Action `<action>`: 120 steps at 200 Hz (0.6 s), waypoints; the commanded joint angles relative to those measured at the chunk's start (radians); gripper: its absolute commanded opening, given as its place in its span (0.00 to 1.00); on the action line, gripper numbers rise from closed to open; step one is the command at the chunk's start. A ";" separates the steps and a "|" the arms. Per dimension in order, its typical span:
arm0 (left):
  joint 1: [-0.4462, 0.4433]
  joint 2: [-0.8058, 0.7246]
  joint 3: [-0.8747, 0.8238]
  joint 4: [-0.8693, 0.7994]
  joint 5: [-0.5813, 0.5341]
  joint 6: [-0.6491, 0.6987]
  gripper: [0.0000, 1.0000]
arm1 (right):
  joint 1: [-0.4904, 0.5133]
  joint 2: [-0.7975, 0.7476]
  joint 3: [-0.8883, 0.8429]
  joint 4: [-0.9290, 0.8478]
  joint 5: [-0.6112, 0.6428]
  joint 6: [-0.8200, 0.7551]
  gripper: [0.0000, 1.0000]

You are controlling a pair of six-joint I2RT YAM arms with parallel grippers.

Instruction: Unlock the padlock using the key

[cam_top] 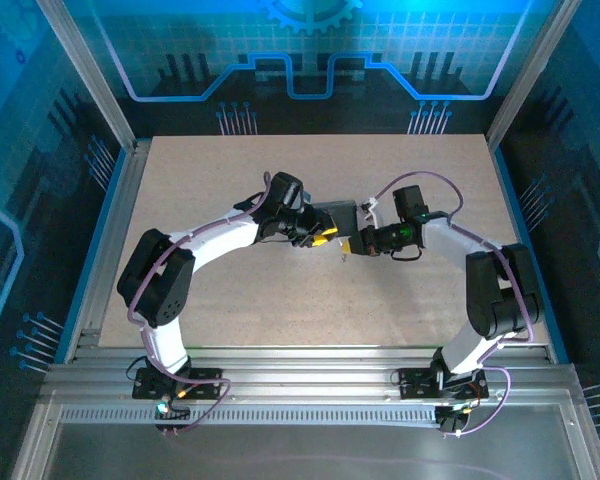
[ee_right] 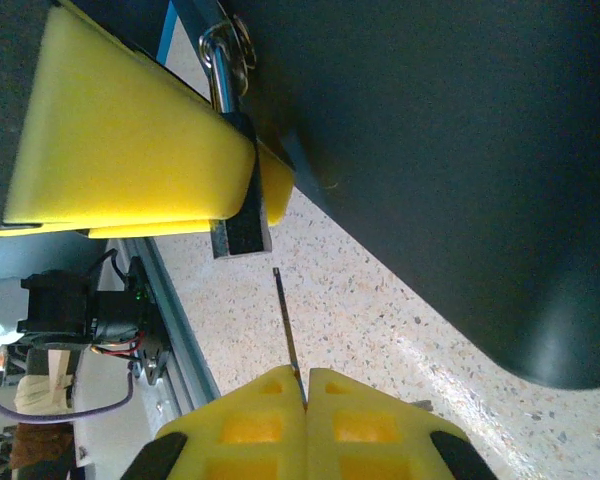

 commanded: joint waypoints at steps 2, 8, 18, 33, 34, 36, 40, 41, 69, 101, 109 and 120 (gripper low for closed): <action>0.006 -0.031 0.023 0.012 0.057 0.015 0.02 | -0.005 0.020 0.026 0.004 -0.045 -0.017 0.00; 0.006 -0.030 0.021 0.014 0.057 0.014 0.02 | -0.005 0.021 0.026 0.005 -0.046 -0.018 0.00; 0.006 -0.029 0.020 0.015 0.057 0.013 0.01 | -0.003 0.021 0.024 0.010 -0.051 -0.016 0.00; 0.006 -0.028 0.019 0.017 0.057 0.013 0.01 | -0.001 0.013 0.011 0.026 -0.059 -0.013 0.00; 0.006 -0.028 0.018 0.017 0.057 0.014 0.01 | -0.001 0.012 0.010 0.028 -0.060 -0.013 0.00; 0.005 -0.027 0.017 0.017 0.057 0.013 0.01 | -0.002 0.011 0.008 0.029 -0.061 -0.013 0.00; 0.005 -0.028 0.016 0.018 0.057 0.014 0.01 | -0.001 0.008 0.003 0.033 -0.062 -0.012 0.00; 0.006 -0.028 0.017 0.017 0.056 0.013 0.01 | -0.001 0.007 0.003 0.032 -0.062 -0.013 0.00; 0.006 -0.030 0.014 0.016 0.057 0.023 0.01 | 0.000 -0.001 -0.016 0.055 -0.076 -0.006 0.00; 0.004 -0.042 0.005 0.022 0.062 0.037 0.01 | 0.001 0.023 -0.001 0.071 -0.086 0.014 0.00; 0.004 -0.045 0.003 0.025 0.067 0.038 0.01 | 0.004 0.028 0.004 0.078 -0.091 0.020 0.00; 0.003 -0.048 -0.001 0.031 0.071 0.042 0.01 | 0.004 0.031 0.013 0.080 -0.094 0.023 0.00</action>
